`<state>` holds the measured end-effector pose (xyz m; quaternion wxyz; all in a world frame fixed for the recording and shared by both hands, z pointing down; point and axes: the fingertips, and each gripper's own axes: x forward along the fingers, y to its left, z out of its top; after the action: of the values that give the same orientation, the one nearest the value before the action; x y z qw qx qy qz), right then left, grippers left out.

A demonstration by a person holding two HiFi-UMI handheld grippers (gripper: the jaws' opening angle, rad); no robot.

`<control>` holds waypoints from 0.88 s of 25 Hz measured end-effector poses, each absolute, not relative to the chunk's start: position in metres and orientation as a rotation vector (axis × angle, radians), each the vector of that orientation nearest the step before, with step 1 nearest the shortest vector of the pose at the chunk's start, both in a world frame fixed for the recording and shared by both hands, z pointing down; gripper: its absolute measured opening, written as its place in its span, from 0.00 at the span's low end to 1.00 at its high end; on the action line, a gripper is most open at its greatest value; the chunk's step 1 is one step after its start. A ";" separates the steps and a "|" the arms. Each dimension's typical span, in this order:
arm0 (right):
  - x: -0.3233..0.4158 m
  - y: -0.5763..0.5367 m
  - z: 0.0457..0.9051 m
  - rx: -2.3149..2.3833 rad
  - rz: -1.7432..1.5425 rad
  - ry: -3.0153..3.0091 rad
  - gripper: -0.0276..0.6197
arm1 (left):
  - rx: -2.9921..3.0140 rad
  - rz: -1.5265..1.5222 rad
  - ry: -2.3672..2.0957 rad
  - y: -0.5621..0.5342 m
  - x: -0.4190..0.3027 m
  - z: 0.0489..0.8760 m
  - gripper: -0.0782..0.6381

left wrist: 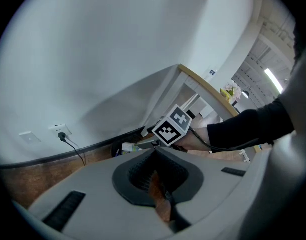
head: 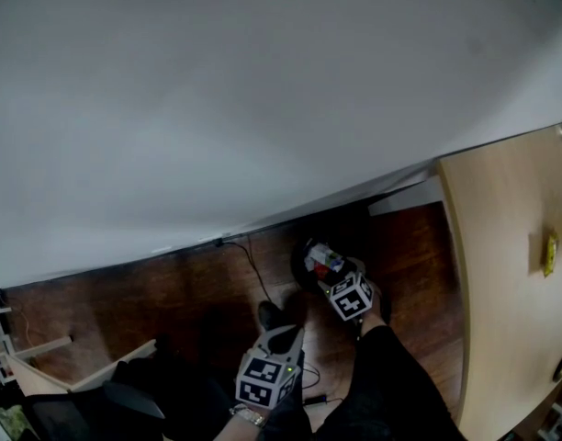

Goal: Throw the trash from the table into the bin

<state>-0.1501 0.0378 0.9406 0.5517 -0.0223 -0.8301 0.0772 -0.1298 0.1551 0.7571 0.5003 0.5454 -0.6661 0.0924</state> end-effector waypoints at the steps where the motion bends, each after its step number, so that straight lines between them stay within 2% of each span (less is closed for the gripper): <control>1: -0.148 0.040 0.939 -0.050 0.196 -1.967 0.64 | 1.321 0.222 -1.609 0.155 -0.129 0.757 0.12; 10: -0.113 0.059 0.861 -0.052 0.308 -2.031 0.64 | 1.363 0.222 -1.628 0.147 -0.124 0.730 0.12; 22: -0.051 0.061 0.644 0.025 0.420 -2.205 0.64 | 1.538 0.198 -1.602 0.118 -0.085 0.607 0.11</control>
<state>-0.0512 0.0608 0.6442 0.4336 0.0100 -0.8851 0.1684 -0.0854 0.1176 0.6072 0.4403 0.6193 -0.6451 0.0797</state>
